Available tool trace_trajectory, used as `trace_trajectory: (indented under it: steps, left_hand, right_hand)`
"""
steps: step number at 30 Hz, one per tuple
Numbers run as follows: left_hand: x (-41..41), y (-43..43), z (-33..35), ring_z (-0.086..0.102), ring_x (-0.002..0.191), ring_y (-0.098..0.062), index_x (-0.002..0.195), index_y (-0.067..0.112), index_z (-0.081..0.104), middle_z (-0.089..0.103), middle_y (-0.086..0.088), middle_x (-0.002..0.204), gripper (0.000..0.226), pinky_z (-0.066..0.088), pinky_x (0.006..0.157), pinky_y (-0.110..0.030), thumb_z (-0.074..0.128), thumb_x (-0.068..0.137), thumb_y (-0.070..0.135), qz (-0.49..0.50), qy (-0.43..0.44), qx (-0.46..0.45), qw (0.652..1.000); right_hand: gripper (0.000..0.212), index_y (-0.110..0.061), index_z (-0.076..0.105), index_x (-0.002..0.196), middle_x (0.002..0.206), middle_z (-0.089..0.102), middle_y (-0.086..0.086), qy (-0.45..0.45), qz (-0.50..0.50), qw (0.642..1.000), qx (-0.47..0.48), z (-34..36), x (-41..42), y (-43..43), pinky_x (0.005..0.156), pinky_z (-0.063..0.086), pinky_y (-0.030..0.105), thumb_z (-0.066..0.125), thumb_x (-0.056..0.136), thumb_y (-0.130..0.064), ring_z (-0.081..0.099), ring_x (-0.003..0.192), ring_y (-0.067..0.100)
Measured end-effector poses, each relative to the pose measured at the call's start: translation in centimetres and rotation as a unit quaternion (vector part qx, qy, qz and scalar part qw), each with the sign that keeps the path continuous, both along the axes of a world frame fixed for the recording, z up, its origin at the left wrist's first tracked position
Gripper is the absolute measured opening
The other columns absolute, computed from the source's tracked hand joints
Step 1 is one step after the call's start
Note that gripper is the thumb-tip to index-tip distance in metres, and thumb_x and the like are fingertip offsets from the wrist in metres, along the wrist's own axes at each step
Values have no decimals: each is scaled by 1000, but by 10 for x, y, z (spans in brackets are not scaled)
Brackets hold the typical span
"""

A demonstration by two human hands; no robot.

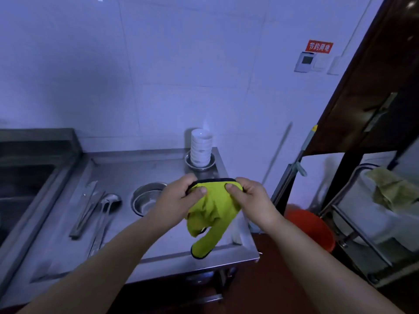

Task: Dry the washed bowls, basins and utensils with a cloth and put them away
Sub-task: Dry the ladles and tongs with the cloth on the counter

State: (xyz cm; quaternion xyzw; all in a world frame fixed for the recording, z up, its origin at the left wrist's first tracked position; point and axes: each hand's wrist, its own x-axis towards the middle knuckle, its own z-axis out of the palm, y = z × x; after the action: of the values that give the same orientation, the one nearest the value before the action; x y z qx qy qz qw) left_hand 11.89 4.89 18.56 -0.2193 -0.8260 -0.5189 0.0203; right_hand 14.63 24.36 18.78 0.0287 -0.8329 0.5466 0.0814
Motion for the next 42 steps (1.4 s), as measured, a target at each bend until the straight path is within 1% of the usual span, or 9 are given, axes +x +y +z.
trace_trajectory:
  steps: [4, 9, 13, 14, 18, 21, 27, 35, 42]
  left_hand:
    - [-13, 1, 11, 52, 60, 4, 82, 17, 58, 56, 7, 67, 19, 38, 51, -12, 70, 82, 31, -27, -23, -125, 992]
    - [-19, -15, -18, 58, 99, -19, 108, 12, 65, 65, -4, 108, 40, 46, 85, -36, 66, 79, 38, -18, -75, -341, 937]
    - [-1, -26, -40, 58, 88, -19, 84, 22, 62, 59, 6, 81, 9, 42, 71, -27, 70, 81, 23, 18, -125, -343, 931]
    - [0, -27, -41, 57, 81, -18, 75, 31, 57, 54, 12, 74, 18, 40, 66, -26, 71, 80, 22, 35, -126, -328, 936]
    - [-3, -22, -32, 47, 63, 0, 67, 41, 46, 49, 16, 65, 38, 30, 52, -13, 74, 76, 16, 88, -93, -295, 947]
    - [-4, -21, -32, 50, 56, -7, 61, 34, 52, 51, 7, 57, 30, 31, 47, -15, 79, 69, 24, 89, -124, -291, 945]
    - [4, -26, -60, 51, 54, -4, 86, 3, 63, 54, -2, 66, 21, 38, 51, -15, 70, 83, 23, 65, -243, -227, 941]
    - [-19, -36, -110, 39, 56, -17, 69, 8, 48, 41, -5, 61, 36, 30, 56, -27, 48, 97, 32, 147, -295, -124, 936]
    - [-42, -46, -202, 54, 65, -20, 82, 5, 61, 59, -11, 74, 30, 36, 57, -30, 53, 95, 30, 187, -289, -296, 891]
  right_hand:
    - [38, 1, 43, 62, 55, 29, 2, 5, 21, 999, 25, 17, -17, 34, 44, 23, 23, 64, 90, -15, 28, 48, 7]
    - [34, 1, 52, 61, 55, 37, 5, 11, 33, 999, 30, 18, -33, 62, 50, 29, 26, 69, 85, -15, 36, 51, 13]
    - [23, -20, 61, 62, 63, 55, 1, 37, 23, 989, 143, 3, -49, 88, 61, 44, 33, 76, 78, -23, 53, 61, 16]
    - [26, -26, 58, 60, 65, 56, -1, 43, 22, 984, 171, -1, -53, 95, 63, 45, 34, 77, 77, -25, 55, 64, 17]
    - [45, -20, 44, 52, 54, 42, -6, 57, 46, 939, 336, -12, -66, 119, 56, 26, 30, 78, 73, -40, 47, 60, 20]
    - [55, -21, 32, 52, 52, 35, -6, 8, 64, 913, 403, -25, -67, 127, 52, 18, 25, 74, 75, -47, 39, 55, 15]
    - [52, -20, 34, 58, 56, 38, -5, -105, 140, 906, 386, -63, -65, 139, 52, 23, 31, 75, 75, -48, 37, 55, 11]
    - [40, -21, 42, 63, 58, 38, -10, -210, 217, 914, 269, -84, -95, 133, 48, 28, 17, 80, 75, -15, 34, 53, 2]
    - [30, -18, 51, 69, 63, 45, -8, -261, 178, 909, 273, -182, -111, 107, 47, 31, 12, 76, 74, -1, 41, 56, 1]
